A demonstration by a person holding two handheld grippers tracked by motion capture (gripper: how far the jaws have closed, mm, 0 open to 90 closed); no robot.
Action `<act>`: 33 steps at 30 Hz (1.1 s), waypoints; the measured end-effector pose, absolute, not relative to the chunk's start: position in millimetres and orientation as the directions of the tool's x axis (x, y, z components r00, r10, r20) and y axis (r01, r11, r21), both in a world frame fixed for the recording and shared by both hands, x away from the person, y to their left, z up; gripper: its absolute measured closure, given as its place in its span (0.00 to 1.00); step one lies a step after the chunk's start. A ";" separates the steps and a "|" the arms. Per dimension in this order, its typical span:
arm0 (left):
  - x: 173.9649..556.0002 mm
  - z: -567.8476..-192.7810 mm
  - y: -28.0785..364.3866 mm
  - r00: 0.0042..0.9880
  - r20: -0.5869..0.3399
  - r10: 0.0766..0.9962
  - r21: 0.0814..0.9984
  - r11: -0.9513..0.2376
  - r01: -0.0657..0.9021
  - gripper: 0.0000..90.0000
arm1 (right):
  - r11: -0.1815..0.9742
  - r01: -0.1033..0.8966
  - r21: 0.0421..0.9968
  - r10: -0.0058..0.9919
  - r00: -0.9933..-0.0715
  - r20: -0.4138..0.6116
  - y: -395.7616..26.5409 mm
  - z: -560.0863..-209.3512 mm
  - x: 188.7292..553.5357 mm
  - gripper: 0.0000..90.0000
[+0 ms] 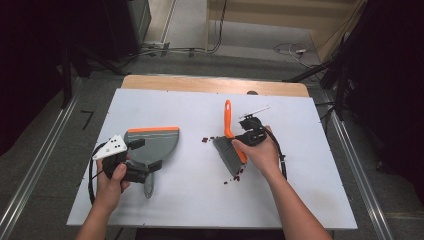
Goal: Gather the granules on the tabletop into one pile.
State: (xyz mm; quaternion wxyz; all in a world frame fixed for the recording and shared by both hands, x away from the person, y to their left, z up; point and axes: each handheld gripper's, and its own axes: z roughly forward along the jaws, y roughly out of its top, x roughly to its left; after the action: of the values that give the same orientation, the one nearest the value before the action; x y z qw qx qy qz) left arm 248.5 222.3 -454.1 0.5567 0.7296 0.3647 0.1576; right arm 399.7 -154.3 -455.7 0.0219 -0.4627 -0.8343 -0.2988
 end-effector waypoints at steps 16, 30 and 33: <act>248.7 -453.7 221.4 0.688 -0.175 0.705 0.927 -0.116 0.355 0.00 | 0.393 0.755 0.526 0.721 -0.608 0.334 -109.4 -426.8 397.5 0.76; 250.2 -455.1 221.3 0.694 -0.176 0.698 0.928 -0.118 0.354 0.00 | 0.342 0.817 0.465 0.771 -0.527 0.359 -83.5 -455.2 422.8 0.76; 250.2 -455.1 220.8 0.694 -0.176 0.698 0.928 -0.118 0.354 0.00 | 0.322 0.825 0.465 0.786 -0.506 0.354 -94.1 -455.9 425.3 0.76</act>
State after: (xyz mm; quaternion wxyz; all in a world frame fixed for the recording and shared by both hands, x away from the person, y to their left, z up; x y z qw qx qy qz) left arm 250.2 220.8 -455.1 0.5583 0.7317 0.3594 0.1543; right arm 425.3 -94.1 -455.9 0.0315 -0.4959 -0.8123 -0.3053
